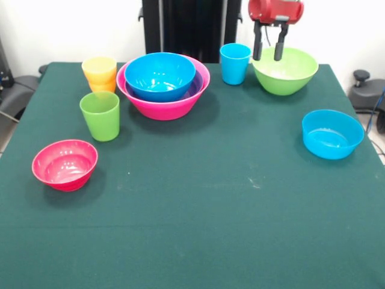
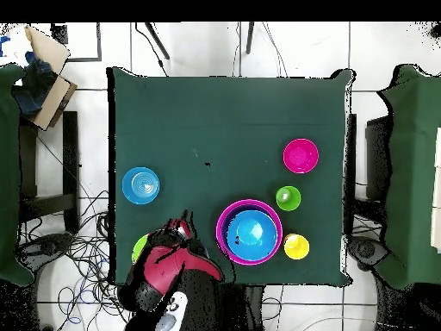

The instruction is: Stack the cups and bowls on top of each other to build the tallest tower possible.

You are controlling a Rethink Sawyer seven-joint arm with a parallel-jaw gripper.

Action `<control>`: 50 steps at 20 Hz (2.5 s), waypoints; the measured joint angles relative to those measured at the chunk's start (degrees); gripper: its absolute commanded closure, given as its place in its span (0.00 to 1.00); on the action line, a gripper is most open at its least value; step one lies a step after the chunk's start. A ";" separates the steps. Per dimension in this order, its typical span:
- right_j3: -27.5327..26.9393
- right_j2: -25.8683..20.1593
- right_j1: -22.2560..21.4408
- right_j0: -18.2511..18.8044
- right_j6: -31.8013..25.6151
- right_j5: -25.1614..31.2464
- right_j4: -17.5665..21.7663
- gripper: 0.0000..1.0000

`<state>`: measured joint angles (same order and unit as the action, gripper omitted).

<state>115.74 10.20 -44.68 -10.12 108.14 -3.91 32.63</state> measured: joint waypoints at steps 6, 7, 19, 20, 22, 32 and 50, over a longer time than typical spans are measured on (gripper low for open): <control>-1.09 1.95 6.13 -1.12 0.41 -4.94 -1.51 0.00; -1.22 2.16 6.93 -1.21 0.41 -5.57 -1.72 0.00; -1.58 4.21 11.42 -2.03 0.41 -8.22 -3.13 0.00; -1.58 4.29 11.46 -2.05 0.41 -8.22 -3.19 0.00; -1.58 4.50 11.55 -2.10 0.41 -8.22 -3.34 0.00; -1.45 4.63 9.69 -2.08 0.41 -8.22 -3.34 0.00; 0.12 5.75 2.50 -5.03 0.41 -8.18 -4.39 0.00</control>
<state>115.86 15.95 -42.19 -15.16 108.55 -12.09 28.24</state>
